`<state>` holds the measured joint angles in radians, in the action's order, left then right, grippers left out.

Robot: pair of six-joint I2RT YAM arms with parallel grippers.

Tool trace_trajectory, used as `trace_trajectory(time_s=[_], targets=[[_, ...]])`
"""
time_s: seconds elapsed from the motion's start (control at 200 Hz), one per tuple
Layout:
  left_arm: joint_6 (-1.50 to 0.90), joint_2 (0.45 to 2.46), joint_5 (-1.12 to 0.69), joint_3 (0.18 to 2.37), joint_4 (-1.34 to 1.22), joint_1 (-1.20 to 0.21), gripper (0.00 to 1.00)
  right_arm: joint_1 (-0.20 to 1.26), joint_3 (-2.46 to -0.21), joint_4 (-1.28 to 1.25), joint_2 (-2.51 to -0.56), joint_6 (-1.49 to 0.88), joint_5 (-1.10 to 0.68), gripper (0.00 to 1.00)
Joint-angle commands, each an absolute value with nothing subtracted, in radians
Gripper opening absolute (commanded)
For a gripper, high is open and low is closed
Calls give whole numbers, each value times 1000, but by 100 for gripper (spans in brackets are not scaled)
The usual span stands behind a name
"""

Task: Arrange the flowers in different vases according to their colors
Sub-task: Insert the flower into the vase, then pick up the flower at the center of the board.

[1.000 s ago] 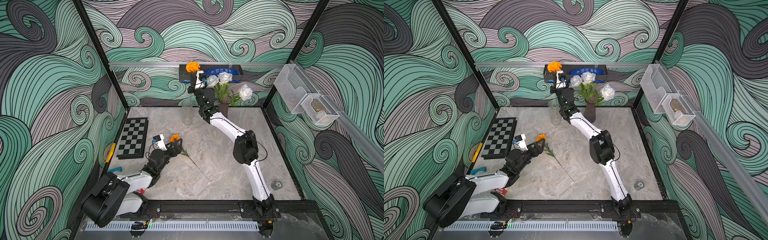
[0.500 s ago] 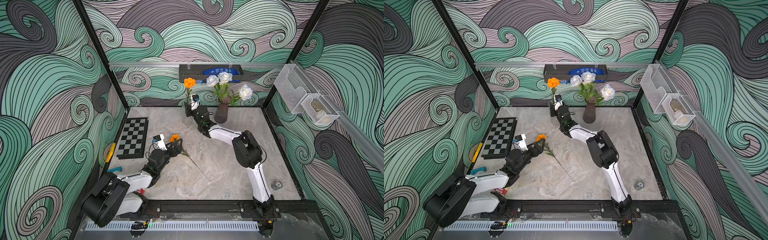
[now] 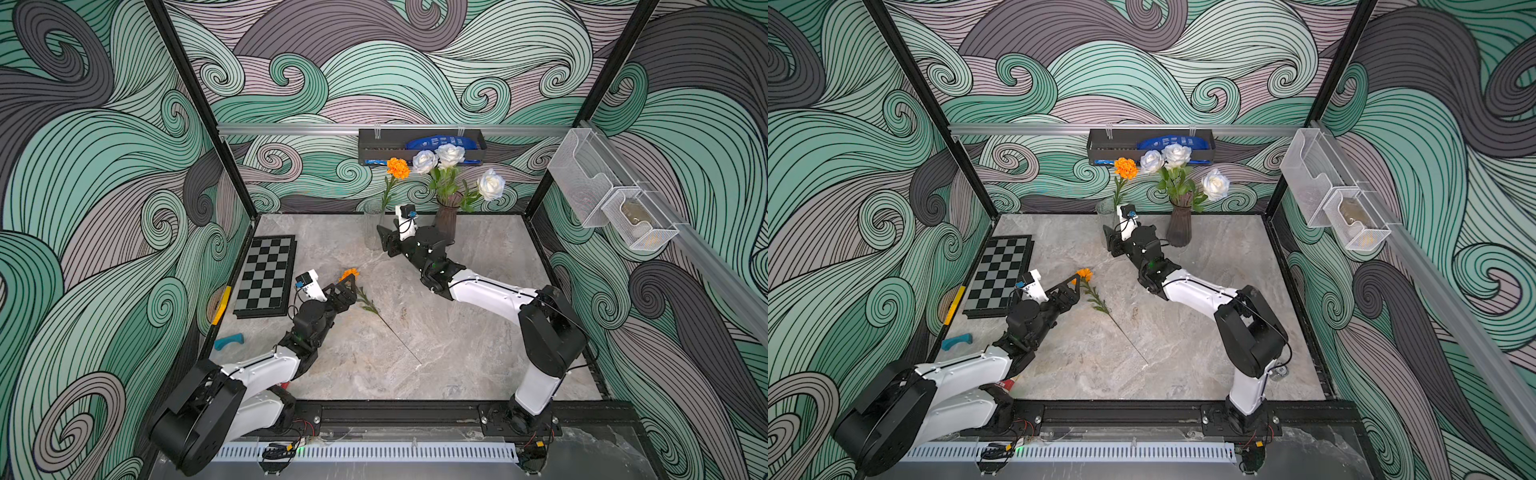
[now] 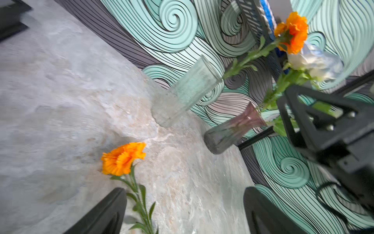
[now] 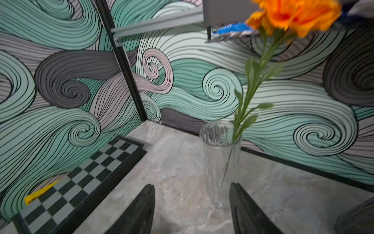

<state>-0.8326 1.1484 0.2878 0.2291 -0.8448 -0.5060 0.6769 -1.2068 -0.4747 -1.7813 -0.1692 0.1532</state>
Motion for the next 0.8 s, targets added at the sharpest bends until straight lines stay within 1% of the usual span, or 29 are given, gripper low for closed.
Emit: trace_trajectory(time_s=[0.0, 0.095, 0.245, 0.335, 0.415, 0.595, 0.795], targets=[[-906, 1103, 491, 220, -682, -501, 94, 710, -1167, -272, -1790, -173, 51, 65], [-942, 1048, 582, 219, -580, -497, 94, 729, -1211, -171, -1841, -168, 23, 65], [-983, 976, 693, 164, -568, -492, 95, 757, -1326, -25, -1948, -158, -30, 59], [-987, 945, 701, 140, -579, -489, 95, 785, -1375, 12, -2004, -136, -24, 56], [-985, 929, 707, 133, -584, -490, 95, 804, -1435, 75, -2067, -112, 0, 56], [-981, 922, 689, 136, -598, -491, 95, 835, -1598, 242, -2224, -79, 121, 54], [-971, 948, 667, 153, -602, -491, 95, 862, -1662, 291, -2281, -64, 180, 50]])
